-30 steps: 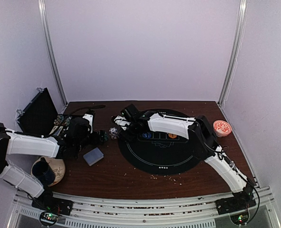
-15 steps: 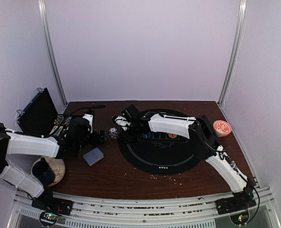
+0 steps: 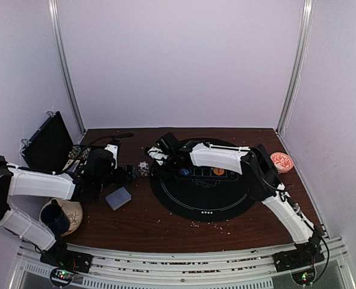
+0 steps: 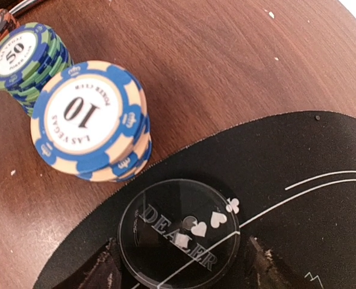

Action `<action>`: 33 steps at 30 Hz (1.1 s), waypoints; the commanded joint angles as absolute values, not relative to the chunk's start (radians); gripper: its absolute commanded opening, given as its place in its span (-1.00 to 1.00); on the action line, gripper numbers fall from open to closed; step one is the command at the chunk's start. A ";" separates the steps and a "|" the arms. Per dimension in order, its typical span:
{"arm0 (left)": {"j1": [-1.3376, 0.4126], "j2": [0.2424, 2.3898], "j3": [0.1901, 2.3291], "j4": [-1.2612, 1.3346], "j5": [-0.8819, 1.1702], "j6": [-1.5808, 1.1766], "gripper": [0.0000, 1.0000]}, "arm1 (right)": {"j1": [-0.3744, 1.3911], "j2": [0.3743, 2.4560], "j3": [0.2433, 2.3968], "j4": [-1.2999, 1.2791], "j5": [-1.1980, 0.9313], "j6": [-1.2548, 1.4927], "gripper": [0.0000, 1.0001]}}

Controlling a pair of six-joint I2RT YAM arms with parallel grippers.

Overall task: Distribute texas hold em gaming equipment
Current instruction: Place the dealer button in the dealer area.

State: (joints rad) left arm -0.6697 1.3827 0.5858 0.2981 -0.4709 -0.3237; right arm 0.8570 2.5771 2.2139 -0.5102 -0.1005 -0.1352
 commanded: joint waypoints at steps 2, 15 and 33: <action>-0.674 1.396 0.618 0.341 -0.479 -0.310 0.96 | 0.853 2.597 2.237 -0.654 -0.094 -0.158 0.56; -0.674 1.386 0.617 0.339 -0.456 -0.320 0.96 | 0.652 2.091 1.783 -0.628 -0.088 -0.103 0.81; -0.675 1.377 0.617 0.337 -0.439 -0.327 0.96 | 0.237 1.779 1.201 -0.454 -0.053 -0.002 0.69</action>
State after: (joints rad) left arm -0.6697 1.3865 0.5953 0.2977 -0.4492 -0.3241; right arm 0.2710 1.8381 1.2285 -0.5018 -0.0811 -0.0277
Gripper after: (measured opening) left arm 0.978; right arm 0.849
